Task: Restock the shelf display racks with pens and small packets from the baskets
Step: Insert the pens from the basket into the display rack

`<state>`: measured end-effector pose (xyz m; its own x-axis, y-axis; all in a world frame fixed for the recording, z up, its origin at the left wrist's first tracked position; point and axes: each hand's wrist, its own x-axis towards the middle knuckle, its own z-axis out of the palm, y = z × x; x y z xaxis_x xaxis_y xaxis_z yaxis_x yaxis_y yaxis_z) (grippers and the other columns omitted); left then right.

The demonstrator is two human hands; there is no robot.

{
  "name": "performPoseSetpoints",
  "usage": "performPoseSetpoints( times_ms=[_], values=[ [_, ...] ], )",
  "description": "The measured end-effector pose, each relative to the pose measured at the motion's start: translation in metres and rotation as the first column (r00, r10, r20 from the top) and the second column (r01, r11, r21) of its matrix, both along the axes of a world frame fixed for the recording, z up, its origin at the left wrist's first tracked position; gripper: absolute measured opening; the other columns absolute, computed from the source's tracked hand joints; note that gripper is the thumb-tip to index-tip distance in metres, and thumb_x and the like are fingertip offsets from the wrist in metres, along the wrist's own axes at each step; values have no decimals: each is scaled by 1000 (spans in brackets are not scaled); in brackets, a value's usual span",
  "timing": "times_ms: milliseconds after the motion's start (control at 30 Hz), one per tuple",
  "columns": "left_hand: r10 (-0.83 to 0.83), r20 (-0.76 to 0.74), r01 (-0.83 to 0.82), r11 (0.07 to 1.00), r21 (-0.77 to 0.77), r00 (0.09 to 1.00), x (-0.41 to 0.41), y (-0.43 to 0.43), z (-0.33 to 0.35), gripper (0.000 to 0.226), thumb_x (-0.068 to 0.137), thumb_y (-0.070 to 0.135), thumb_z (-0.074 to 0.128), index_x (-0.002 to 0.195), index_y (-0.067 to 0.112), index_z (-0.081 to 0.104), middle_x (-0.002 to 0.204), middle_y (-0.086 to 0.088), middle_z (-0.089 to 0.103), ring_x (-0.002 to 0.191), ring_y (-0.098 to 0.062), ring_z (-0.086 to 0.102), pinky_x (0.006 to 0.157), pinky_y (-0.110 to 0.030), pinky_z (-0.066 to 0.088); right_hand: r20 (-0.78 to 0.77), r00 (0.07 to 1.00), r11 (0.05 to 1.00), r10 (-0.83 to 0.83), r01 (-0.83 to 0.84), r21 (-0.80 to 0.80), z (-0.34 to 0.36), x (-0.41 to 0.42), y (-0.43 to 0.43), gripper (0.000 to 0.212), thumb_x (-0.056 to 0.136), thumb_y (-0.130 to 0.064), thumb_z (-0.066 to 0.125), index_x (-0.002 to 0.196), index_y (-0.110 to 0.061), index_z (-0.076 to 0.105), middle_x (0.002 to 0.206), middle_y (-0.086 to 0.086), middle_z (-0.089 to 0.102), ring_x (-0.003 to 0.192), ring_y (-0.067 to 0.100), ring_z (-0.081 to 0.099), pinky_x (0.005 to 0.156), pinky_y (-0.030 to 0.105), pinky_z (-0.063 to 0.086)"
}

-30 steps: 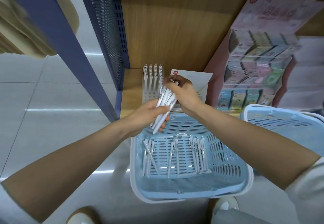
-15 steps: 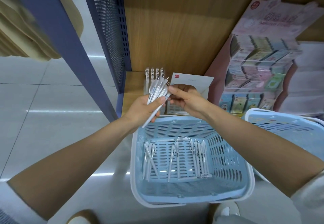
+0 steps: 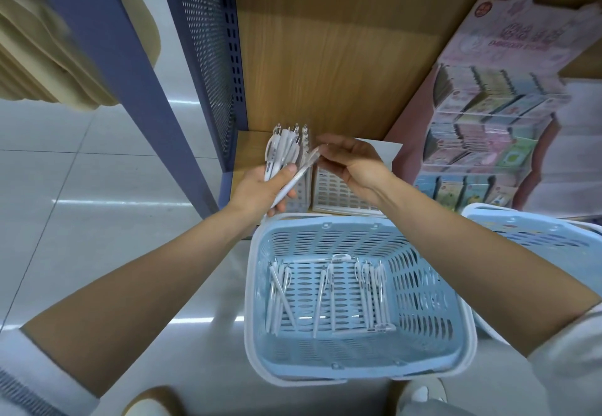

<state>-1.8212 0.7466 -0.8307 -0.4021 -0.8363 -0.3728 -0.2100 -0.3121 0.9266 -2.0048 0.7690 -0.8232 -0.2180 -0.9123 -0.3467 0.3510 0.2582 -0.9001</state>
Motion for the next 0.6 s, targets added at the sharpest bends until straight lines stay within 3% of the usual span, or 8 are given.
performPoseSetpoints(
  times_ms=[67, 167, 267, 367, 433, 533, 600],
  values=[
    [6, 21, -6, 1000, -4, 1000, 1, -1, -2, 24, 96, 35, 58, 84, 15, 64, 67, -1, 66, 41, -8, 49, 40, -21, 38, 66, 997, 1000, -26, 26, -1, 0, -1, -2, 15, 90, 5, 56, 103, 1, 63, 85, 7, 72, 78, 14, 68, 78, 24, 57],
    [6, 48, -3, 999, -43, 999, 0, 0, -4, 26, 96, 34, 58, 80, 15, 64, 65, 0, 65, 41, -8, 48, 41, -20, 38, 106, 993, 997, -52, 45, 68, -3, 8, -1, 5, 87, 1, 62, 85, 0, 66, 82, 10, 69, 78, 17, 67, 75, 28, 58],
    [37, 57, -35, 998, -48, 998, -1, -2, -6, 29, 96, 33, 59, 74, 15, 64, 53, 3, 61, 39, -9, 47, 40, -19, 36, 43, 998, 993, -50, 45, 110, -2, 8, -4, 9, 85, -1, 65, 76, -3, 66, 78, 10, 68, 75, 17, 66, 75, 28, 59],
    [144, 72, -142, 989, -42, 987, 0, -7, -10, 23, 96, 32, 59, 77, 18, 63, 65, -3, 63, 43, -14, 50, 40, -20, 32, -13, 987, 986, -160, 161, 37, 8, -10, -16, 12, 86, 1, 63, 75, -2, 63, 69, 4, 68, 70, 15, 66, 75, 26, 58],
    [199, 70, -198, 980, -15, 977, 2, -8, -12, 20, 97, 30, 57, 81, 18, 62, 73, -3, 63, 44, -13, 51, 37, -18, 31, -110, 967, 973, -232, 229, -36, 10, -20, -24, 12, 86, 2, 65, 74, -2, 63, 69, 3, 68, 70, 15, 67, 78, 28, 58],
    [183, 41, -184, 982, 38, 982, 4, -6, -12, 21, 97, 26, 57, 82, 13, 62, 66, -4, 57, 43, -13, 45, 35, -15, 30, -363, 910, 980, -198, 195, -46, -5, -16, -29, 3, 84, -2, 69, 83, -4, 67, 77, 6, 68, 76, 18, 68, 85, 31, 56],
    [172, 32, -174, 983, 61, 985, 5, -6, -11, 19, 98, 25, 57, 86, 10, 62, 63, -5, 53, 46, -14, 41, 35, -15, 30, -618, 781, 991, -91, 133, 21, -20, -7, -33, 14, 83, -12, 72, 95, -7, 68, 87, 4, 70, 86, 18, 68, 88, 30, 53]
  ],
)
